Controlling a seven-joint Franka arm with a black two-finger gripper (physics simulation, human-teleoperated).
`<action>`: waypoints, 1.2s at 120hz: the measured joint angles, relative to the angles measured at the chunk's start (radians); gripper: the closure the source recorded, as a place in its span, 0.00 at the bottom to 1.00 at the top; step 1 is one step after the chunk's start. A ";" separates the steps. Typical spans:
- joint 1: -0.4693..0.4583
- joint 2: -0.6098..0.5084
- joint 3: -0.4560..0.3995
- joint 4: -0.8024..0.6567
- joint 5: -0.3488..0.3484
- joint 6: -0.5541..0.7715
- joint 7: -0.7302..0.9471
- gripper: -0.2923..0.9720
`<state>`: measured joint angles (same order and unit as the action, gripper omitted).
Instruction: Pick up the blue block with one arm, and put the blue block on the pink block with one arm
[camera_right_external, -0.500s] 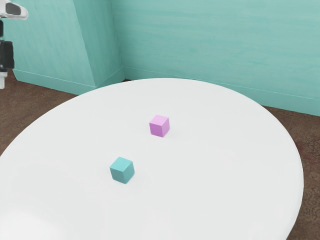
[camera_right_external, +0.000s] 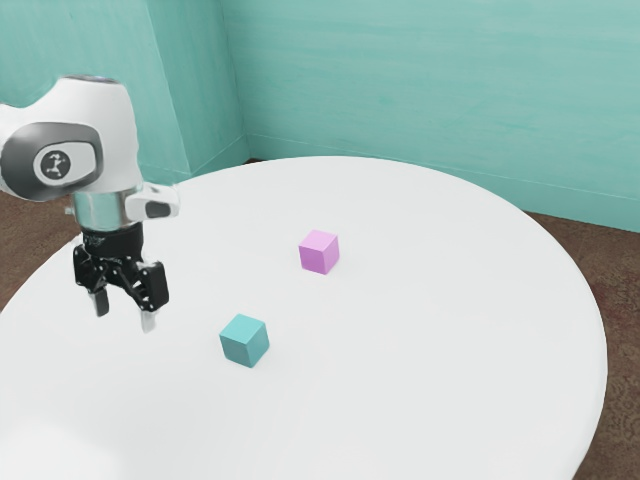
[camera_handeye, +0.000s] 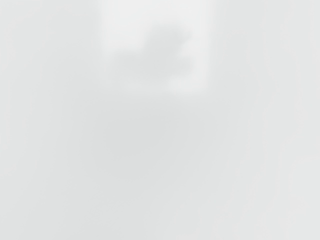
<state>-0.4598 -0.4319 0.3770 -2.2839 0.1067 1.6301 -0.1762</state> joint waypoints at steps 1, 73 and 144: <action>0.001 -0.003 -0.001 -0.015 0.001 0.014 -0.003 0.25; -0.005 0.278 -0.024 -0.162 0.000 0.676 -0.133 0.25; -0.025 0.400 -0.003 -0.062 -0.033 0.739 0.093 0.25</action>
<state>-0.4853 -0.0323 0.3735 -2.3455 0.0740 2.3687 -0.0831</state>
